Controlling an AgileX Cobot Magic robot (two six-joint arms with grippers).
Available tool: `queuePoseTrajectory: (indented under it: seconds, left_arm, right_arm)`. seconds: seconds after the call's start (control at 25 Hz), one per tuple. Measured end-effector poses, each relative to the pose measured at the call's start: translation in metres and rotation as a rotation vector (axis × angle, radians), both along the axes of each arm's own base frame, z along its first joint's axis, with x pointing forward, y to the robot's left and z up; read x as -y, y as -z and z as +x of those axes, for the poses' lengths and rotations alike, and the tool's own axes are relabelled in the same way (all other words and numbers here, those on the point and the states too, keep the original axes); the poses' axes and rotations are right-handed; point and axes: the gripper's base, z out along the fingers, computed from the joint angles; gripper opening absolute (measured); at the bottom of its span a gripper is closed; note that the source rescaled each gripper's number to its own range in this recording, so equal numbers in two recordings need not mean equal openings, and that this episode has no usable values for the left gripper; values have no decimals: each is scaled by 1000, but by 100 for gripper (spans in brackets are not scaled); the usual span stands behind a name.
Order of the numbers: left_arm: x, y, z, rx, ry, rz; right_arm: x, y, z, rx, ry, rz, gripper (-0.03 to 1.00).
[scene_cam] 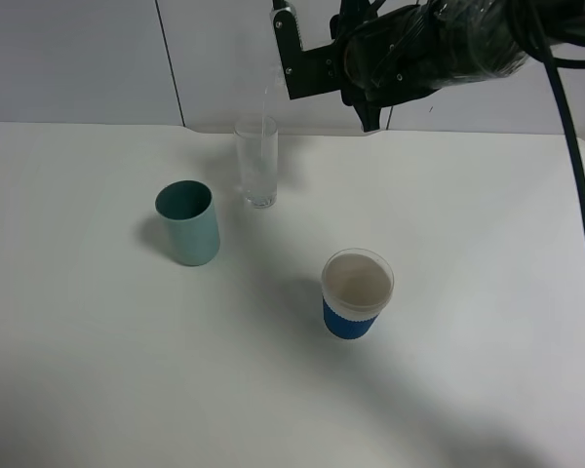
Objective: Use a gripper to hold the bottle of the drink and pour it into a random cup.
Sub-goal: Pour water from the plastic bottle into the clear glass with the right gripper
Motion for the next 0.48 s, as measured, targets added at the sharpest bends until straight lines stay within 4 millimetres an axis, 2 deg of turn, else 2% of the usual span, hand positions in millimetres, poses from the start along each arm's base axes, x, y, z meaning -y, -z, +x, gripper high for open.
queuePoseTrajectory:
  seconds: [0.48]
  left_arm:
    - [0, 0, 0, 0, 0, 0]
  right_arm:
    - [0, 0, 0, 0, 0, -1, 0]
